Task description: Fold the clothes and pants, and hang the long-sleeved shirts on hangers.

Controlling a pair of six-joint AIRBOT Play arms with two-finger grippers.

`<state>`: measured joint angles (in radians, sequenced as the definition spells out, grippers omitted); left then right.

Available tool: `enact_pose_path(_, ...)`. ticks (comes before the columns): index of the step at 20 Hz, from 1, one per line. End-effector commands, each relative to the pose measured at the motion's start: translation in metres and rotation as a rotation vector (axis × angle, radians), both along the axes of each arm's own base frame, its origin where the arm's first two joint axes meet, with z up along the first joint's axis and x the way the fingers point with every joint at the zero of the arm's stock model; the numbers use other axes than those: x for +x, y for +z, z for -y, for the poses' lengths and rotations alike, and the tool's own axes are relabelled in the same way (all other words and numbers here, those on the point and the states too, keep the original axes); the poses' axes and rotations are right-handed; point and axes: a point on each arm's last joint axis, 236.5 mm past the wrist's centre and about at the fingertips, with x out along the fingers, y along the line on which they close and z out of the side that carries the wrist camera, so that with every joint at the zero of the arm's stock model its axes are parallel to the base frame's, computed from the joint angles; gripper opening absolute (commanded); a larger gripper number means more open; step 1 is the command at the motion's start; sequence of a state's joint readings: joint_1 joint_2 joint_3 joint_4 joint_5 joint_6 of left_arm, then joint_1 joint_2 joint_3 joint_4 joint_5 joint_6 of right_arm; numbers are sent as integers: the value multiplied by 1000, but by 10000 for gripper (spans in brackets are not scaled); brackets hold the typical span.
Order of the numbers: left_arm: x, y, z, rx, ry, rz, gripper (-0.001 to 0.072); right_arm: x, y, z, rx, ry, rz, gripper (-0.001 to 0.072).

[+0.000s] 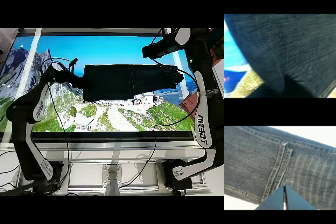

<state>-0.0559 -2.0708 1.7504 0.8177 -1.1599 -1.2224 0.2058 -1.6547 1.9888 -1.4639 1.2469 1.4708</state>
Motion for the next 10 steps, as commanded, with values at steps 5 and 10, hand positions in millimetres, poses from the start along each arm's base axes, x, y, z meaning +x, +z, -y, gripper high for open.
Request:
enact_pose_path(5, 9, 70, -12, 25, 3, 134, 22, 7, -7, 0, -18, 14, 11, 36)
enact_pose_path(10, -50, 171, -16, -4, -99, 131, 23, 25, -101, -33, 82, 30, -159, 35)
